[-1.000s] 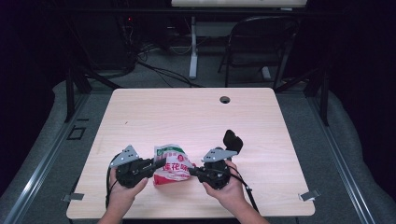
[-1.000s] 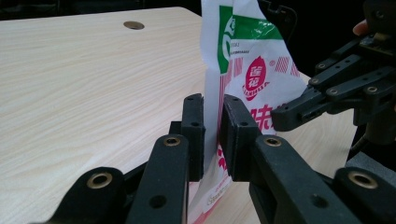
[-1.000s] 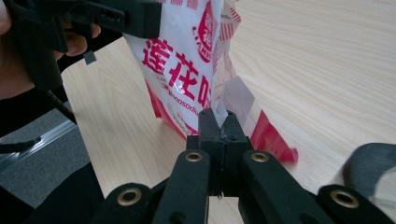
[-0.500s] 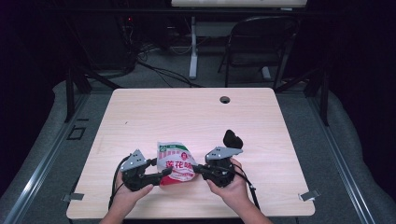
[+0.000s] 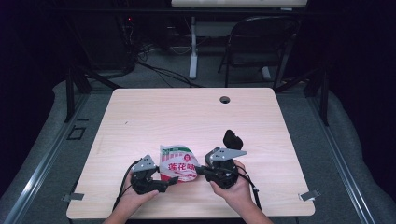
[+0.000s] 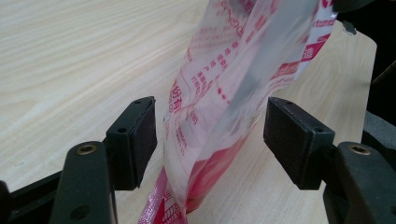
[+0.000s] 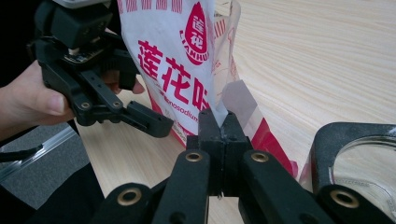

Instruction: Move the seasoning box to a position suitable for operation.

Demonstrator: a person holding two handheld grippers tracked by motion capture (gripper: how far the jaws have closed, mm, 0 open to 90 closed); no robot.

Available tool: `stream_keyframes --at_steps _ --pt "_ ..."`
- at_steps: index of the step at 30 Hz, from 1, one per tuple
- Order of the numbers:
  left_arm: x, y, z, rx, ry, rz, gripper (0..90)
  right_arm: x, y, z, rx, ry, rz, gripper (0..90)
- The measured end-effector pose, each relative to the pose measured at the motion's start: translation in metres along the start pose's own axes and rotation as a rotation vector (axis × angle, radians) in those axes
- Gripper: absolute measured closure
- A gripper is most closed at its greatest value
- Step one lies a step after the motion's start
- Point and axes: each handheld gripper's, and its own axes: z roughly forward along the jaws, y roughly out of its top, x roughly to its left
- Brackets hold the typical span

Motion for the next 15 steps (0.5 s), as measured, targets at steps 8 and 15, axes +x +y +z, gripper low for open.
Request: stream_keyframes --at_steps 8,15 --pt "0.002 -0.005 0.011 0.023 -0.033 -0.038 33.5 0.001 -0.004 -0.002 0.001 0.002 -0.001 90.0" --pt "0.003 -0.008 0.018 0.041 -0.052 -0.046 31.9 0.002 -0.009 -0.006 -0.002 -0.001 0.000 90.0"
